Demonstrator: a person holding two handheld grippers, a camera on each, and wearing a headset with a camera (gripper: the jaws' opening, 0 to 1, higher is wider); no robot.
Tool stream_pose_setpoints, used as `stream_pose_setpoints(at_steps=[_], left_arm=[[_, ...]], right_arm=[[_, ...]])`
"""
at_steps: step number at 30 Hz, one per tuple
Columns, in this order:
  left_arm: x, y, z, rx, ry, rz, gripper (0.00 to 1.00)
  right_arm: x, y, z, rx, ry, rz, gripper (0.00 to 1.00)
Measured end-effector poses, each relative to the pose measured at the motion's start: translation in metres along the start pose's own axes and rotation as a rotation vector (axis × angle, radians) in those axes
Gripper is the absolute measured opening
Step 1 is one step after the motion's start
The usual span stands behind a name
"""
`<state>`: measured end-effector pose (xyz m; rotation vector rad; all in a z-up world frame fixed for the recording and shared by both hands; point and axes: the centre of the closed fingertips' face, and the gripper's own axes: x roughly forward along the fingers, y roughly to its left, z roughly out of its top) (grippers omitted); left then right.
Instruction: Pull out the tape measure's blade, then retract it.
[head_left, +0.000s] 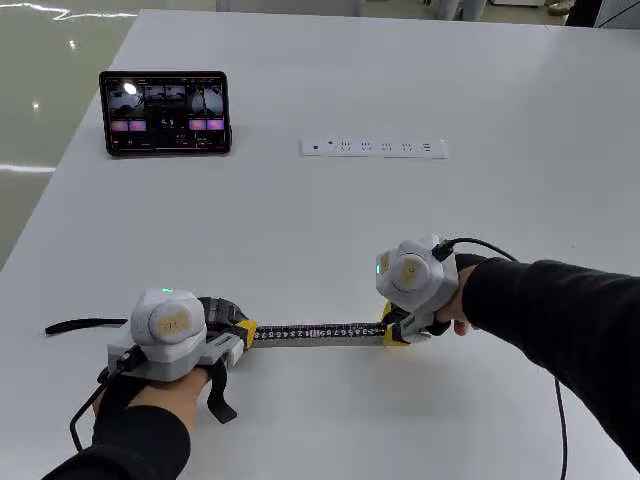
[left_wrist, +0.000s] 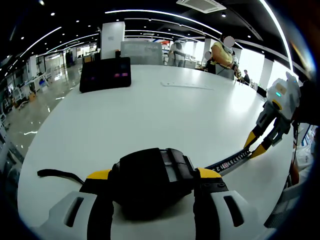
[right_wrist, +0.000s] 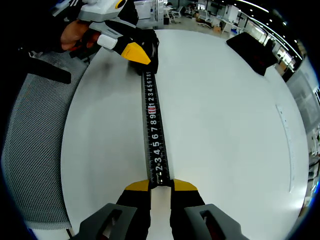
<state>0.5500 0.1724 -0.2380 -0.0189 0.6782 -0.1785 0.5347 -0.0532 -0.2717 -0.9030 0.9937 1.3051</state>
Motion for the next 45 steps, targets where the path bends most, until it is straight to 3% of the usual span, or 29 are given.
stream_pose_setpoints(at_steps=[45], left_arm=[[0.000, -0.001, -0.001, -0.002, 0.007, -0.004, 0.60]], right_arm=[[0.007, 0.001, 0.019, 0.022, -0.013, 0.007, 0.10]])
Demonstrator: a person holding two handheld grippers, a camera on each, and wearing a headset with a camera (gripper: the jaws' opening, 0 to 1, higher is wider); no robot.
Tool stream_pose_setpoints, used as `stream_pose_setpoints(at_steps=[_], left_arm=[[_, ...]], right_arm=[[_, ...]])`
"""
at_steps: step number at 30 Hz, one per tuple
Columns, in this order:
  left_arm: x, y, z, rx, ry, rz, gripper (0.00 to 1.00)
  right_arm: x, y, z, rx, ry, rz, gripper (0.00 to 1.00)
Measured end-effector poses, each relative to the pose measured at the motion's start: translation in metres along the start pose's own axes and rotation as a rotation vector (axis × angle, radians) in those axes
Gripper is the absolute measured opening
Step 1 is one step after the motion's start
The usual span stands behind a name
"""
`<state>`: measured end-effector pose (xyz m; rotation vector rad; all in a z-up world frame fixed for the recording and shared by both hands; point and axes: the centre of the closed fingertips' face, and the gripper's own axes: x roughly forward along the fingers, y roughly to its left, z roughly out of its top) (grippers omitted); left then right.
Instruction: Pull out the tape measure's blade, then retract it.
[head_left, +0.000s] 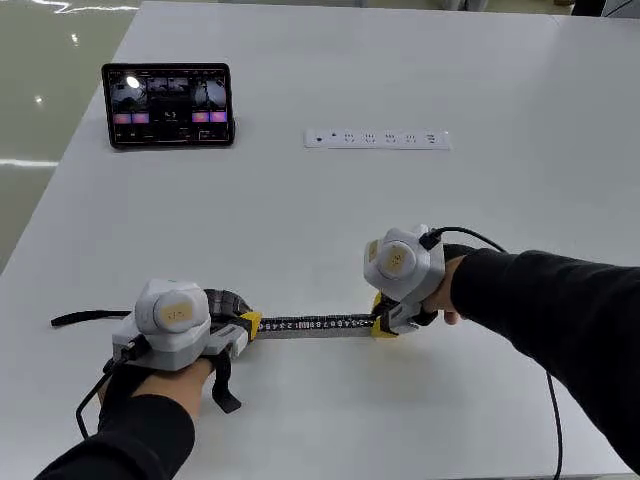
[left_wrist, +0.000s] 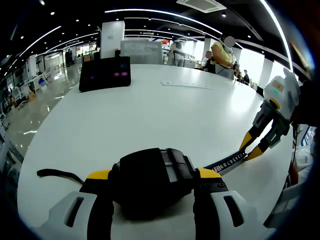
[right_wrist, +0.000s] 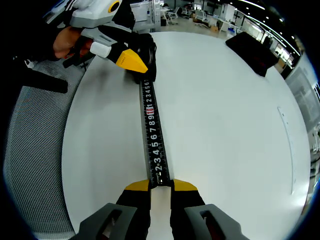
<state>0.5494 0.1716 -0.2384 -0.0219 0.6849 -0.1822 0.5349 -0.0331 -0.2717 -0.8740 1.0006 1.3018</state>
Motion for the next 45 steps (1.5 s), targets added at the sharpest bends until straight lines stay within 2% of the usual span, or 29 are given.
stream_pose_setpoints(at_steps=[45], left_arm=[[0.001, 0.000, 0.000, -0.001, 0.002, -0.003, 0.60]], right_arm=[[0.007, 0.001, 0.019, 0.020, -0.005, -0.003, 0.10]])
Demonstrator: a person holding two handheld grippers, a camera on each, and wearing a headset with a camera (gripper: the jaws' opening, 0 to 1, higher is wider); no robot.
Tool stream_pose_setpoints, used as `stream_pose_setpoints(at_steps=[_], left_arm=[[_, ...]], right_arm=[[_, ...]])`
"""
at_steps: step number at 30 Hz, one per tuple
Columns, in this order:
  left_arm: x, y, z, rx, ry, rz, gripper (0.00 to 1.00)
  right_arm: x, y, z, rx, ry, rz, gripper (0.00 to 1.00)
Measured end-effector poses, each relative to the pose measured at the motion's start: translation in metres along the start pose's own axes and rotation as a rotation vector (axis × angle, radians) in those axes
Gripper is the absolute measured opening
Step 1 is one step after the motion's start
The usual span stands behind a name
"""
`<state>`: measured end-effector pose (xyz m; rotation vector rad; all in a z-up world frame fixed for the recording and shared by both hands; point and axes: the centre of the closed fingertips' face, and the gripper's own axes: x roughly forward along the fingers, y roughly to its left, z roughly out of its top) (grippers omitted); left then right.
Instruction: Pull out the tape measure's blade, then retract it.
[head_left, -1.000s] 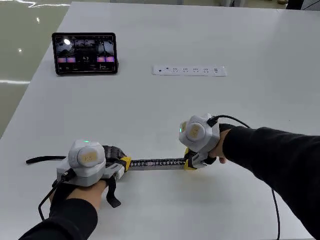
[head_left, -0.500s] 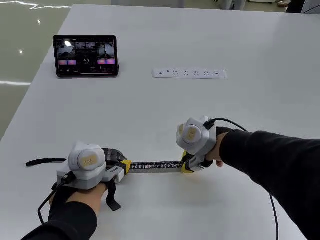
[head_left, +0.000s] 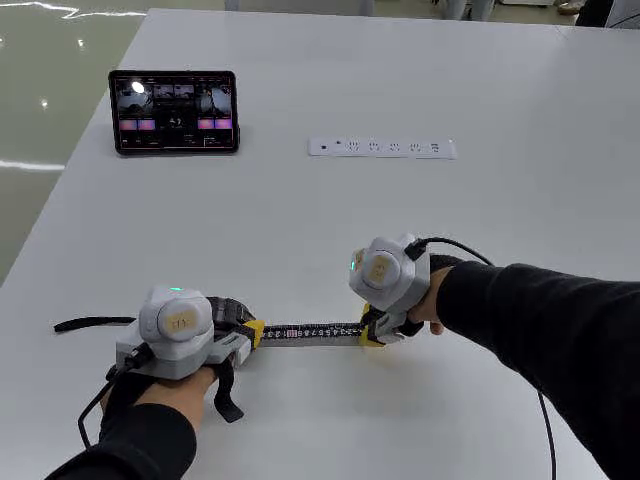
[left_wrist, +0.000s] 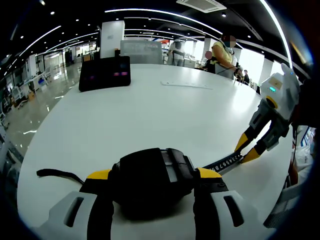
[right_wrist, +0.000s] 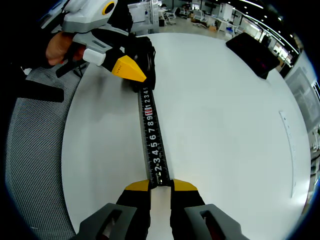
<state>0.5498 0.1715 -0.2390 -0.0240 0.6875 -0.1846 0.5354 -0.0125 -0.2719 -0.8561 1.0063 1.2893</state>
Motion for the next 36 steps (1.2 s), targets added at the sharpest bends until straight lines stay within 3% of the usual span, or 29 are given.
stream_pose_setpoints(at_steps=[36], left_arm=[[0.001, 0.000, 0.000, 0.000, 0.005, -0.004, 0.60]], right_arm=[[0.006, 0.002, 0.016, -0.032, -0.021, 0.008, 0.10]])
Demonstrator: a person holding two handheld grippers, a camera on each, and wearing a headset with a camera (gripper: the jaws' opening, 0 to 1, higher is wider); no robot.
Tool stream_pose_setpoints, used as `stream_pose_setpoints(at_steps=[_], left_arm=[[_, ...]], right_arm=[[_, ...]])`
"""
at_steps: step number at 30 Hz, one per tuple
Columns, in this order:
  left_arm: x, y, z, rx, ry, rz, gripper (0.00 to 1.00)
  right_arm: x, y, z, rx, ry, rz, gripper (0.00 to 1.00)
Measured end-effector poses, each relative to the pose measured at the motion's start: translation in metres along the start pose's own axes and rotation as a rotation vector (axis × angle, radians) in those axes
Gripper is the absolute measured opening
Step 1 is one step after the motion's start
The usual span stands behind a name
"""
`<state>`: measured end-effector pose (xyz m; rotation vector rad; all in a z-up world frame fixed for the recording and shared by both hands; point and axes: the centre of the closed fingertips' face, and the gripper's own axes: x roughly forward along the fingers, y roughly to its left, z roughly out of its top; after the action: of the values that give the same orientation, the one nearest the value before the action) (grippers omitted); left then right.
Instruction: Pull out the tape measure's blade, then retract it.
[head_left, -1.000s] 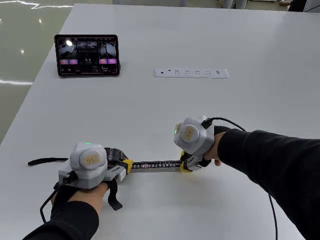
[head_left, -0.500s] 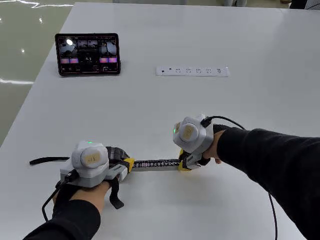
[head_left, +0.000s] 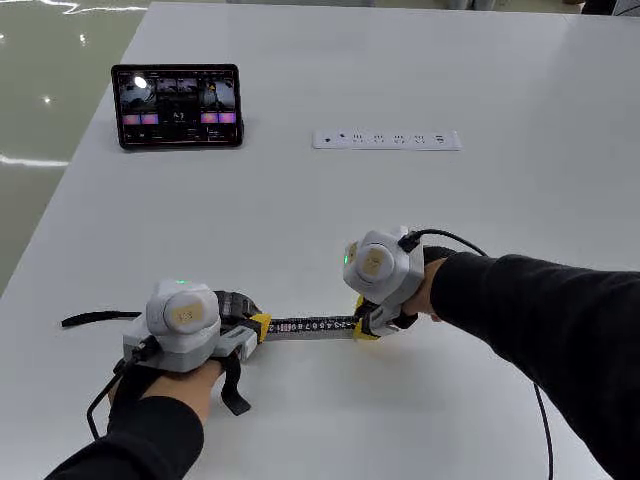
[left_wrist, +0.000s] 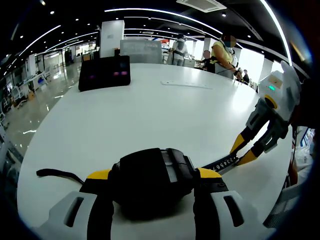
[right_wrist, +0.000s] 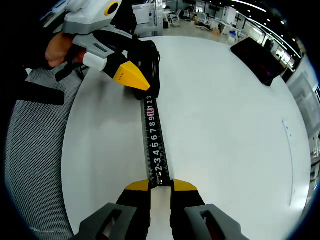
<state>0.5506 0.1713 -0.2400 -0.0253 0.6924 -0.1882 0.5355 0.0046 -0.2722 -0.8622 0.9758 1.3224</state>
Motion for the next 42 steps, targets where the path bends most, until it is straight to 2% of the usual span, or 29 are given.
stream_pose_setpoints(at_steps=[23, 42], left_arm=[[-0.001, 0.001, 0.000, 0.000, 0.007, -0.003, 0.60], [-0.001, 0.001, 0.000, 0.002, 0.007, -0.005, 0.60]], right_arm=[[0.004, 0.001, 0.012, 0.008, -0.004, 0.002, 0.10], [0.008, 0.002, 0.021, 0.004, -0.034, -0.016, 0.10]])
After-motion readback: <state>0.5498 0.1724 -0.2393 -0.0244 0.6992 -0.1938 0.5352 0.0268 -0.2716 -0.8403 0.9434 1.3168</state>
